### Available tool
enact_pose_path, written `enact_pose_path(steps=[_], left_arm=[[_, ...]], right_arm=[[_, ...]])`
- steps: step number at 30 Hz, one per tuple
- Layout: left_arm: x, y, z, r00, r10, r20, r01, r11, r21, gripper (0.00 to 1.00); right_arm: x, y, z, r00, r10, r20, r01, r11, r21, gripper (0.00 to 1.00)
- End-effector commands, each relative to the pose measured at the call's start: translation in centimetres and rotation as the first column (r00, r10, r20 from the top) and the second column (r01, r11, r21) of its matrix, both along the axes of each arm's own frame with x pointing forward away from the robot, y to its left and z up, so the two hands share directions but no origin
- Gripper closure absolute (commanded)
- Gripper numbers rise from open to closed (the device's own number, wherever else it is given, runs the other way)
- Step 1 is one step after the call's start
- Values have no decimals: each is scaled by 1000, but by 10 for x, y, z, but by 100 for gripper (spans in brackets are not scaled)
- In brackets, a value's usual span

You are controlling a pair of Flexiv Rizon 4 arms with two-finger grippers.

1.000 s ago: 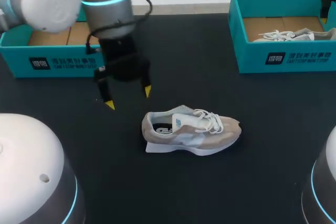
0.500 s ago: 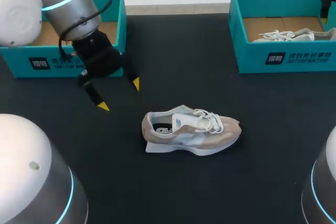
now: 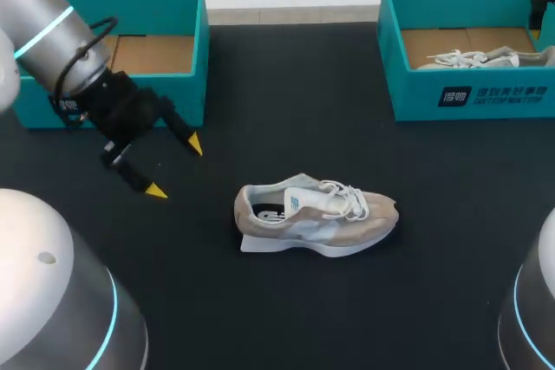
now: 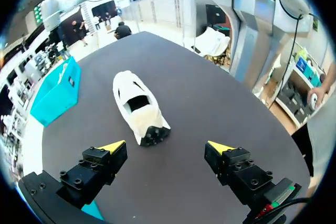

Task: Take the shoe out of the shoebox, open the shoe tongue, remove and reinsert the insole, then place the shoe into the shoebox

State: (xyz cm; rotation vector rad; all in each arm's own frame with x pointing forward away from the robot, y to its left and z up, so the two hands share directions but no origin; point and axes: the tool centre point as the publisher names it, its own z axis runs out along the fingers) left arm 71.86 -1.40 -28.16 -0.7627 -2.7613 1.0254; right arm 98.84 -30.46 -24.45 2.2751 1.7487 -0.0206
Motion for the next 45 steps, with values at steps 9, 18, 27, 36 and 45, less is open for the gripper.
enact_pose_path(steps=[9,18,27,36,45], left_arm=[[-6,13,-23,921,382,77,-355,904,-238,0],[-10,18,-50,918,392,-55,-391,875,-286,0],[-10,18,-50,918,392,-55,-391,875,-286,0],[-18,14,-56,912,395,-109,-409,861,-302,0],[-23,2,-78,880,448,-156,-474,818,-325,0]], right_arm=[[0,0,0,1000,-1,0,1,1000,-1,0],[0,0,0,1000,-1,0,1,1000,-1,0],[0,0,0,1000,-1,0,1,1000,-1,0],[0,0,0,1000,-1,0,1,1000,-1,0],[0,0,0,1000,-1,0,1,1000,-1,0]])
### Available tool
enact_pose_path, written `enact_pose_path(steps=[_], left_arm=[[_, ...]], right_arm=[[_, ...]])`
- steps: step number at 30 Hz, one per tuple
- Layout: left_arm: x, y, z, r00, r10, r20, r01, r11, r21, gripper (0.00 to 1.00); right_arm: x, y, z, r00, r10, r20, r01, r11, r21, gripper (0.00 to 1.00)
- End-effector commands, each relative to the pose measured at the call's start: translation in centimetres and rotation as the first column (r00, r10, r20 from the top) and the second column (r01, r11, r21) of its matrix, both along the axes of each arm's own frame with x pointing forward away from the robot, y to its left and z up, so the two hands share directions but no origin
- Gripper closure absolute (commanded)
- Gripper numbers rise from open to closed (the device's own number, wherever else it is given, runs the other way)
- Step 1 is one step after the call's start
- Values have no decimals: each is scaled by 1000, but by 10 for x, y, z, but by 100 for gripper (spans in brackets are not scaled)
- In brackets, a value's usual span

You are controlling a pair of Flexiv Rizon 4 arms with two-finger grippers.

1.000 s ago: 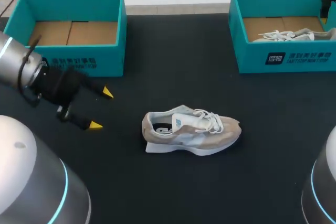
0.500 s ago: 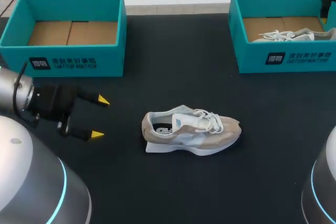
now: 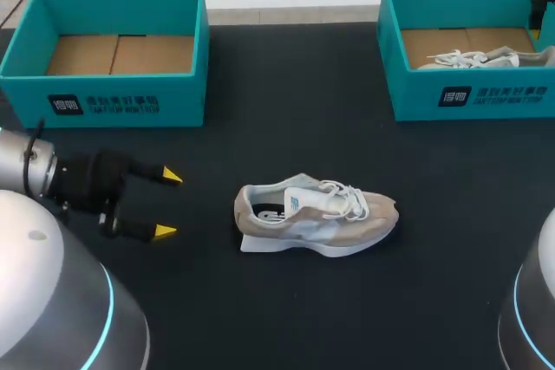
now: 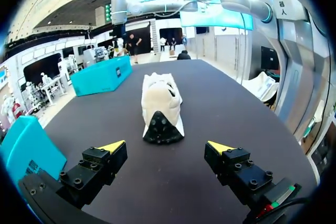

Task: Take the shoe out of the shoebox, open the shoe tongue, remove and reinsert the insole, then place the shoe into the shoebox

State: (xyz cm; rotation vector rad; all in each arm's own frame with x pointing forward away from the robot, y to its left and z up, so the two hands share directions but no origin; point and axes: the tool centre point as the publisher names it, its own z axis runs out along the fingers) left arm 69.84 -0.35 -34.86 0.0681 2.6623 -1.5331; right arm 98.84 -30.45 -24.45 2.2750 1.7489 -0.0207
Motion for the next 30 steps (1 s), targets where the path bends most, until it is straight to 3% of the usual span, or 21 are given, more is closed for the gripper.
enact_pose_path(steps=[1,12,24,30], left_arm=[[-3,-11,-15,1000,21,9,-21,1000,-16,0],[-3,-51,-34,999,28,-28,-28,999,-15,0],[-2,-77,-45,998,38,-49,-38,999,-3,0],[-4,-79,-42,999,35,-38,-35,999,-6,0]], right_arm=[[0,0,0,1000,-1,0,1,1000,-1,0],[0,0,0,1000,-1,0,1,1000,-1,0],[0,0,0,1000,-1,0,1,1000,-1,0],[0,0,0,1000,-1,0,1,1000,-1,0]])
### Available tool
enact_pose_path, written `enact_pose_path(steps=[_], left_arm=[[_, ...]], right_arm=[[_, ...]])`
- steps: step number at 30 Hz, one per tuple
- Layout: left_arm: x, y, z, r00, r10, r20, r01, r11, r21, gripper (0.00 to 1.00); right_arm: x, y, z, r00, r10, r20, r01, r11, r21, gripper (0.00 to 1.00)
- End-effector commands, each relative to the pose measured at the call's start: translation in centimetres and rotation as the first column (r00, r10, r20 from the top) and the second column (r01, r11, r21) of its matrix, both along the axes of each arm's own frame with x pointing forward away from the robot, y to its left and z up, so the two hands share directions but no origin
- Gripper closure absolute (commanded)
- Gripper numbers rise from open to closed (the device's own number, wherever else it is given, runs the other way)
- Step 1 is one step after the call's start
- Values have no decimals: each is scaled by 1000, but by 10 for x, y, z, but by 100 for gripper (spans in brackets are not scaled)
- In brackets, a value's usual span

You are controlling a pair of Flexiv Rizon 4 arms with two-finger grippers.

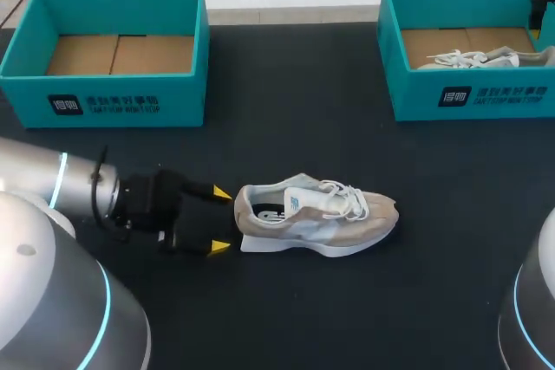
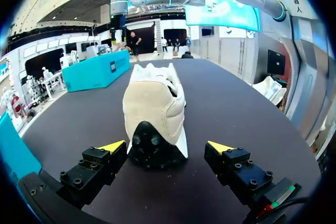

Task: Take the shoe out of the shoebox, open the shoe tongue, remove and reinsert the insole, then place the shoe into the shoebox

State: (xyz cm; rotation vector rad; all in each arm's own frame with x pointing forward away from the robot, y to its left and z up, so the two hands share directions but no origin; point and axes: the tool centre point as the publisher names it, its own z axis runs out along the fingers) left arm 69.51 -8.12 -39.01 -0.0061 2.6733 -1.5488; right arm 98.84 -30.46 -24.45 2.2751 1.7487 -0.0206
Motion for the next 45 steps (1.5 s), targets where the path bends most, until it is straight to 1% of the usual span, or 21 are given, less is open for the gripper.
enact_pose_path(steps=[1,9,10,16,21,26,29,32,36,41,45], left_arm=[[0,-1,-1,1000,2,1,-2,1000,0,0],[0,-1,-1,1000,2,1,-2,1000,0,0],[0,-1,-1,1000,-9,9,9,1000,13,0],[-3,-14,0,999,-31,13,31,999,-10,0],[3,-23,-3,1000,-22,-7,22,1000,-15,0],[10,-30,-7,1000,-16,1,16,1000,0,0],[13,-30,-7,1000,-15,1,15,1000,6,0],[12,-25,-5,1000,-18,2,18,1000,15,0],[19,-21,-9,1000,-18,8,17,1000,24,0],[26,-28,-9,999,-40,21,40,999,13,0],[25,-33,-7,999,-50,16,50,999,12,0]], right_arm=[[0,0,0,1000,-1,0,1,1000,-1,0],[0,0,0,1000,-1,0,1,1000,-1,0],[0,0,0,1000,-1,0,1,1000,-1,0],[0,0,0,1000,-1,0,1,1000,-1,0],[0,0,0,1000,-1,0,1,1000,-1,0],[0,0,0,1000,-1,0,1,1000,-1,0],[0,0,0,1000,-1,0,1,1000,-1,0],[0,0,0,1000,-1,0,1,1000,-1,0],[0,0,0,1000,-1,0,1,1000,-1,0],[0,0,0,1000,-1,0,1,1000,-1,0],[0,0,0,1000,-1,0,1,1000,-1,0]])
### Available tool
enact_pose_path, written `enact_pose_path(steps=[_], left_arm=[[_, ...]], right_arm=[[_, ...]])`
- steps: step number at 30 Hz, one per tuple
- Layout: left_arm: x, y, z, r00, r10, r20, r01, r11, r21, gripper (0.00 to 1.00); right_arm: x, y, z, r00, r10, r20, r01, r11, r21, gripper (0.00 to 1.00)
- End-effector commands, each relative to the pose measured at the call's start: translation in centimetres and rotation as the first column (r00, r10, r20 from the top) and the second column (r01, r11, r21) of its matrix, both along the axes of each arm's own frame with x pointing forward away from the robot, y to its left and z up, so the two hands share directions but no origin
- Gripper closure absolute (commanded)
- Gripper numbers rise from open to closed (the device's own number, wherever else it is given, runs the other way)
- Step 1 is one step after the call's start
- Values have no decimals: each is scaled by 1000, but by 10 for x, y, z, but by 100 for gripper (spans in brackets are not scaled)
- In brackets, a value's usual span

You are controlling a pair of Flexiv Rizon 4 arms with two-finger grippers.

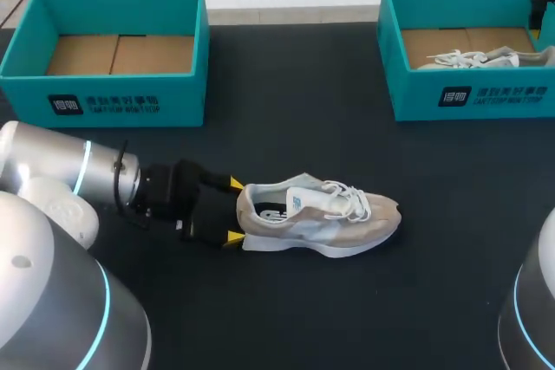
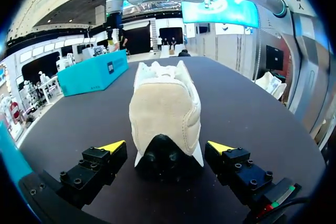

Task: Take the shoe out of the shoebox, open the shoe tongue, remove and reinsert the insole, then place the shoe into the shoebox

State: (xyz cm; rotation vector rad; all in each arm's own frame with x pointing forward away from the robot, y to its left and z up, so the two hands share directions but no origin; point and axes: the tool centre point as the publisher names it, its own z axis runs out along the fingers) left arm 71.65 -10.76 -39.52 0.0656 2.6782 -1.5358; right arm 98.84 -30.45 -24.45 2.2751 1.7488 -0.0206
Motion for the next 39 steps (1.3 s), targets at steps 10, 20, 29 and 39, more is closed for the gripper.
enact_pose_path(steps=[10,20,29,39], left_arm=[[-3,-14,-7,999,-33,-29,34,999,4,0],[-7,-23,-12,999,-21,-45,21,1000,-2,0],[-11,-28,-24,999,18,-31,-17,1000,13,0],[-8,-24,-27,997,61,-44,-61,998,20,100]], right_arm=[[0,0,0,1000,-1,0,1,1000,-1,0],[0,0,0,1000,-1,0,1,1000,-1,0],[0,0,0,1000,-1,0,1,1000,-1,0],[0,0,0,1000,-1,0,1,1000,-1,0]])
